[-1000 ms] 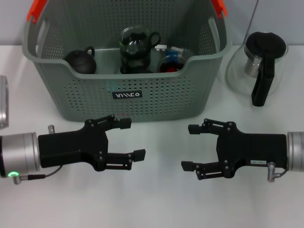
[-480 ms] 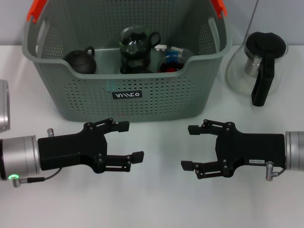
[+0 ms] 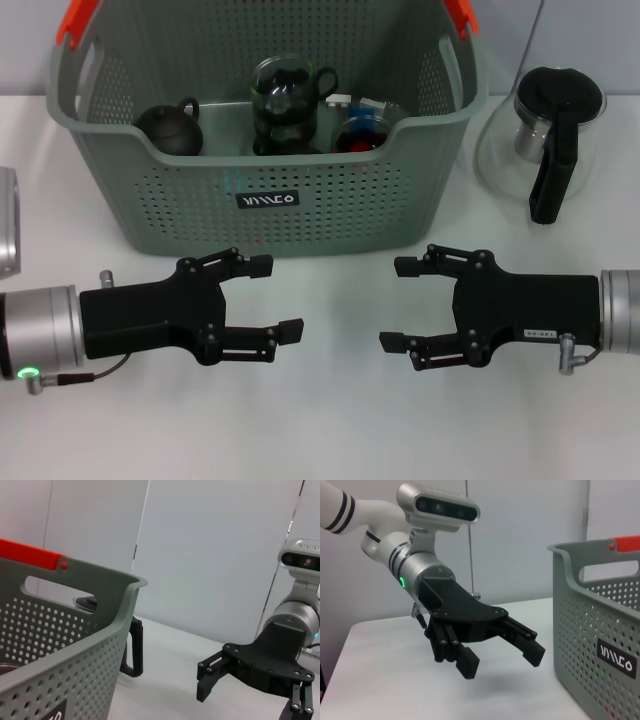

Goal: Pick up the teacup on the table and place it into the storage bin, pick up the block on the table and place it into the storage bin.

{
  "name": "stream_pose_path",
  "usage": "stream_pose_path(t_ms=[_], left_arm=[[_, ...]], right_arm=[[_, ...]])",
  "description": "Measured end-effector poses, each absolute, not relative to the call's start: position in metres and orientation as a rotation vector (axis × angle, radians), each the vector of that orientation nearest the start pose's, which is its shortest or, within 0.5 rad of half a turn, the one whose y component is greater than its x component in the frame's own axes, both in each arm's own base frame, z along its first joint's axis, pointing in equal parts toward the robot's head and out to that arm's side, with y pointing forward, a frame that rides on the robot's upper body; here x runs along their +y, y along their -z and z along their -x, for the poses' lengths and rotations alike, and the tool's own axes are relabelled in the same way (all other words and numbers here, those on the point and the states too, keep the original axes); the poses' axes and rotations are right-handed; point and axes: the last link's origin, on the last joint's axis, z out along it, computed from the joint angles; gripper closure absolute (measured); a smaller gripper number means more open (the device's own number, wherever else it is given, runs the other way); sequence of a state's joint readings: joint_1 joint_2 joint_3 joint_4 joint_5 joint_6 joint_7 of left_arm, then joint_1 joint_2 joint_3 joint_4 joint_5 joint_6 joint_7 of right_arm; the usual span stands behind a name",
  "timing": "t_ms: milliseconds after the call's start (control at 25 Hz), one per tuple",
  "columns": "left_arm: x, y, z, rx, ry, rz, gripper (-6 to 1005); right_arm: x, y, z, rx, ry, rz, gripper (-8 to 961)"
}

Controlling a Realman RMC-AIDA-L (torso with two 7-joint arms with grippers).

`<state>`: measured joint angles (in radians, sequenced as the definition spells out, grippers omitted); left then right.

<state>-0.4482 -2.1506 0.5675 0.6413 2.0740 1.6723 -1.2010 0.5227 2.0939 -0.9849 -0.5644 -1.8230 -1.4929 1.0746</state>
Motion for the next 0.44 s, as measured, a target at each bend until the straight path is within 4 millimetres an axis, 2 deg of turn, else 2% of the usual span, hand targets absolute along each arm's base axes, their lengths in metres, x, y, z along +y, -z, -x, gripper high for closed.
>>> stream_pose_path(t_ms=[440], left_arm=[[0.2862, 0.021, 0.2747, -0.555, 0.814, 2.735, 52]], right_arm=[[0.3148, 0.0482, -0.2413, 0.2, -0.69, 2.875, 11]])
